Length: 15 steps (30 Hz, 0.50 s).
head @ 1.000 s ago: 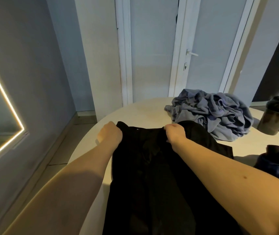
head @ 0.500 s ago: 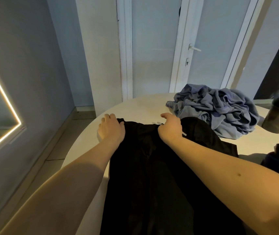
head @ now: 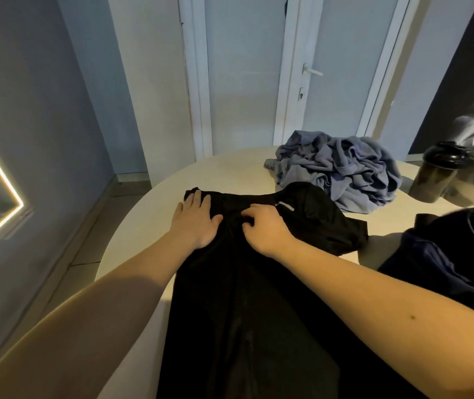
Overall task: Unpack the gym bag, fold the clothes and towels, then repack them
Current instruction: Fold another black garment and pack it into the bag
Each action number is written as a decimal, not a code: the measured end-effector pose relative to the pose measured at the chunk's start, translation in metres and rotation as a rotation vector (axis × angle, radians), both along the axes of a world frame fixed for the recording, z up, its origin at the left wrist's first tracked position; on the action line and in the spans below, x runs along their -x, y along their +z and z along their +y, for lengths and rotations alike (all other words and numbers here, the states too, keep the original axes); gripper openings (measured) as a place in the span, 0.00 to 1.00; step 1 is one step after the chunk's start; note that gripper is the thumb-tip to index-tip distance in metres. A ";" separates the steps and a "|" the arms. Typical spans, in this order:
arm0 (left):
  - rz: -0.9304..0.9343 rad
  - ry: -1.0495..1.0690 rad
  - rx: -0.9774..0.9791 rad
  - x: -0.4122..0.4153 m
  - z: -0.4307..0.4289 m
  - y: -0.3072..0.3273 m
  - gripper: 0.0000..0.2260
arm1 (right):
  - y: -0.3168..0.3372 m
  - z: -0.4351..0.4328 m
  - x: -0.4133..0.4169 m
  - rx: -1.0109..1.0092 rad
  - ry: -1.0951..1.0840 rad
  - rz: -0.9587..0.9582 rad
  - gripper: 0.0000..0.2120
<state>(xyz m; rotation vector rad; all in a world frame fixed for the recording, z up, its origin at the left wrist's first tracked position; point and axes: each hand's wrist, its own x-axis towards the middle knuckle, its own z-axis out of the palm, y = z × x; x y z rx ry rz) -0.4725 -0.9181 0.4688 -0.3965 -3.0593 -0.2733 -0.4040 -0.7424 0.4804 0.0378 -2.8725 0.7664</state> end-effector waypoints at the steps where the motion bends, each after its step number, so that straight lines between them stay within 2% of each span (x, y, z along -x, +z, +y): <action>1: 0.009 -0.029 0.015 -0.014 0.002 0.004 0.31 | 0.003 0.002 -0.018 0.038 0.006 -0.013 0.18; 8: -0.012 -0.152 0.049 -0.170 0.010 0.015 0.28 | 0.024 0.020 -0.178 0.243 -0.046 -0.088 0.16; 15: -0.172 -0.096 0.003 -0.312 0.021 -0.008 0.37 | 0.008 0.039 -0.330 0.214 -0.183 -0.087 0.16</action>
